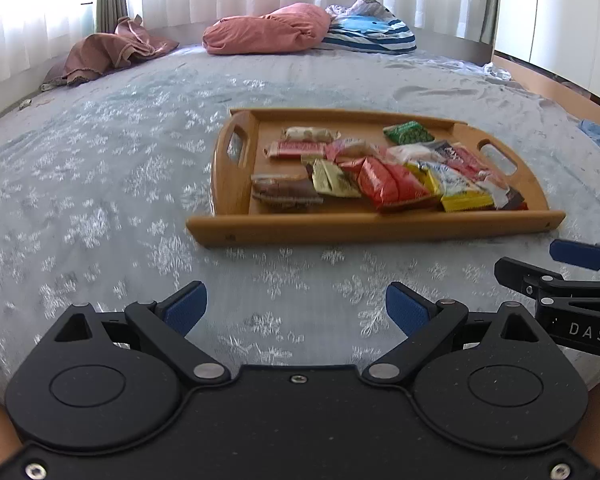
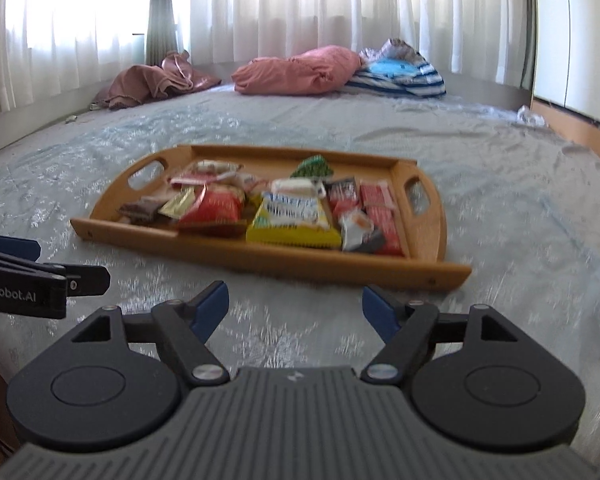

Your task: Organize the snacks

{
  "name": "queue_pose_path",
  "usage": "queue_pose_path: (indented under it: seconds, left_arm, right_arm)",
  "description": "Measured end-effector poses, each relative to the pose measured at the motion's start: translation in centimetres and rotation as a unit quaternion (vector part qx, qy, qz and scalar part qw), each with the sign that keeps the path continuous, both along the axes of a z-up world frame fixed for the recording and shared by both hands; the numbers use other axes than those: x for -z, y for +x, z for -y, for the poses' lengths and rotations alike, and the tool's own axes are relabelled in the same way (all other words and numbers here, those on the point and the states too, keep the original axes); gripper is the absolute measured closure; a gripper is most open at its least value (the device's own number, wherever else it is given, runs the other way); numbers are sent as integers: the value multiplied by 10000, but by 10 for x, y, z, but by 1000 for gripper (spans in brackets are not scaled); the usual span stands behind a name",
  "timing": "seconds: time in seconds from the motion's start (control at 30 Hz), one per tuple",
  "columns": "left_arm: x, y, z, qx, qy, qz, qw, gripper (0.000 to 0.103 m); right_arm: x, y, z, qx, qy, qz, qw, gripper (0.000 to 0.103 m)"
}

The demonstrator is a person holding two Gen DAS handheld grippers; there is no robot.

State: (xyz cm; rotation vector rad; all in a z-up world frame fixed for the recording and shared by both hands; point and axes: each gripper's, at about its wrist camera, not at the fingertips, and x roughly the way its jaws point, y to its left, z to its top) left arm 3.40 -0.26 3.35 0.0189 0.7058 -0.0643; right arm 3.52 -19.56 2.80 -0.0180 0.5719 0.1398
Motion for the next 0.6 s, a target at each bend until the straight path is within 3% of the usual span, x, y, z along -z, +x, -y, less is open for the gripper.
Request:
queue_pose_path:
  seconds: [0.2, 0.6]
  left_arm:
    - [15, 4, 0, -30, -22, -124, 9999, 7]
    - [30, 11, 5, -11, 28, -42, 10000, 0]
  right_arm:
    - [15, 1, -1, 82, 11, -179, 9998, 18]
    - [30, 6, -5, 274, -52, -285, 9992, 3]
